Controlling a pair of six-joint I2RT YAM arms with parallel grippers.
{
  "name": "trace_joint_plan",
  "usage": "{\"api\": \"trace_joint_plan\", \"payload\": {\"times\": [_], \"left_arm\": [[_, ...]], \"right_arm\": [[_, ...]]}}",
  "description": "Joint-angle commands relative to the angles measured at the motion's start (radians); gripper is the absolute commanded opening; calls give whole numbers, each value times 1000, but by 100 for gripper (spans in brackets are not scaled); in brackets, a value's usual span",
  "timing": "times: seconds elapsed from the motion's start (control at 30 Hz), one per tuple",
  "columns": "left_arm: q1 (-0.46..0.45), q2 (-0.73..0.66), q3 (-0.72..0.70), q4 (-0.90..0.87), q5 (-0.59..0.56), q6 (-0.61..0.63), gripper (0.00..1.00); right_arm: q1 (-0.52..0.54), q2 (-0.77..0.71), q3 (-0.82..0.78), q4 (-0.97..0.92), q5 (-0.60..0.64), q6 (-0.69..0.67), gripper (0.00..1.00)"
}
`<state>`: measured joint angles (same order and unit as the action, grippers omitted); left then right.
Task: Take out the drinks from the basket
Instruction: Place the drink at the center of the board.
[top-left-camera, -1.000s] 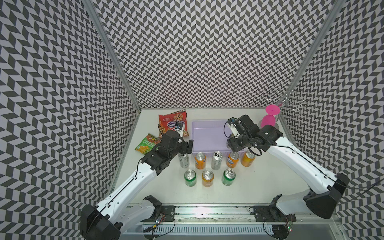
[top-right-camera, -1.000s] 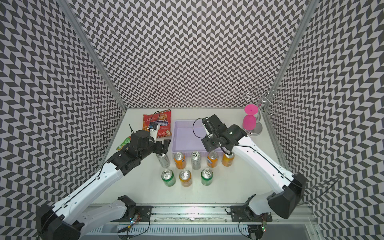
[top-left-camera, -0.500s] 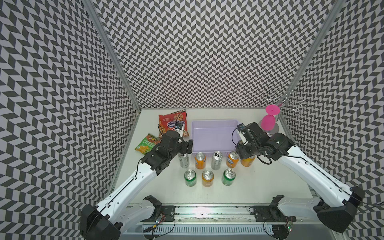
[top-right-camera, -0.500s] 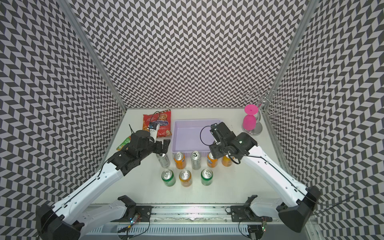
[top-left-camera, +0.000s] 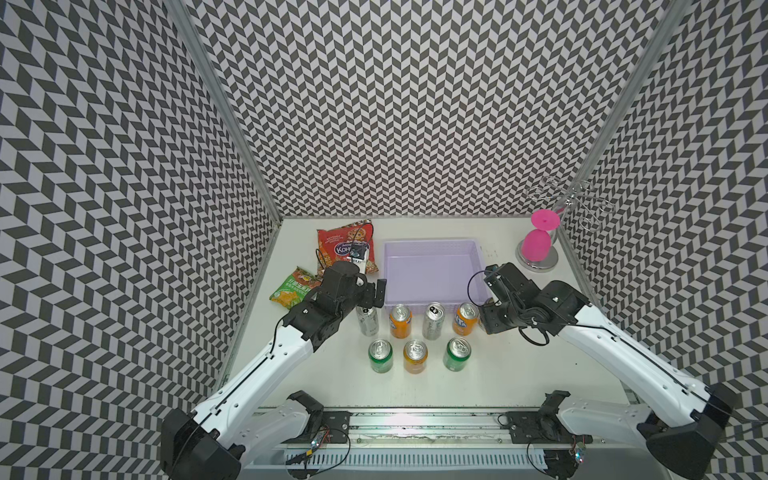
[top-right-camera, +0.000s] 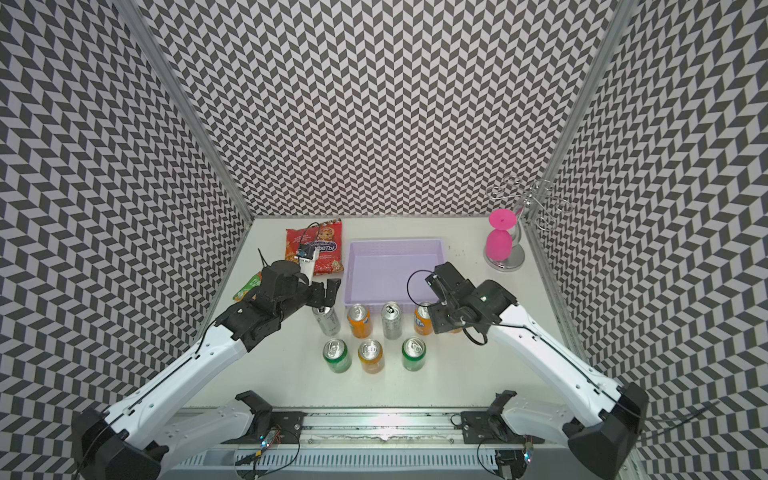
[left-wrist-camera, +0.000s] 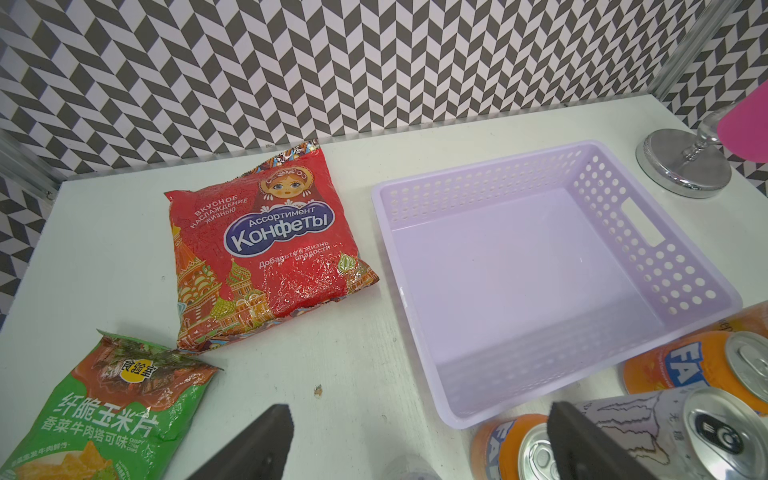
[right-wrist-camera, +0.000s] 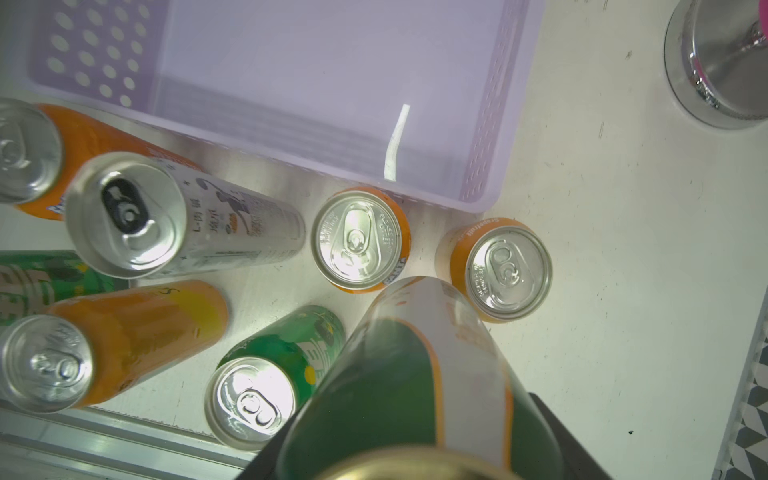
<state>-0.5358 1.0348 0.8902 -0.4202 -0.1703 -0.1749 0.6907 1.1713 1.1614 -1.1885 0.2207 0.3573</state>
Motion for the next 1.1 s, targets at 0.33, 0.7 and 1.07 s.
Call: {"api": "trace_joint_plan", "payload": {"times": [0.33, 0.7, 1.07], "left_arm": [[6, 1, 3, 14, 11, 5, 99], [8, -2, 4, 30, 29, 6, 99], [11, -22, -5, 41, 17, 3, 99]], "right_arm": [[-2, -105, -172, 127, -52, 143, 61], [-2, -137, -338, 283, -50, 221, 61], [-2, -98, -383, 316, -67, 256, 61]]}}
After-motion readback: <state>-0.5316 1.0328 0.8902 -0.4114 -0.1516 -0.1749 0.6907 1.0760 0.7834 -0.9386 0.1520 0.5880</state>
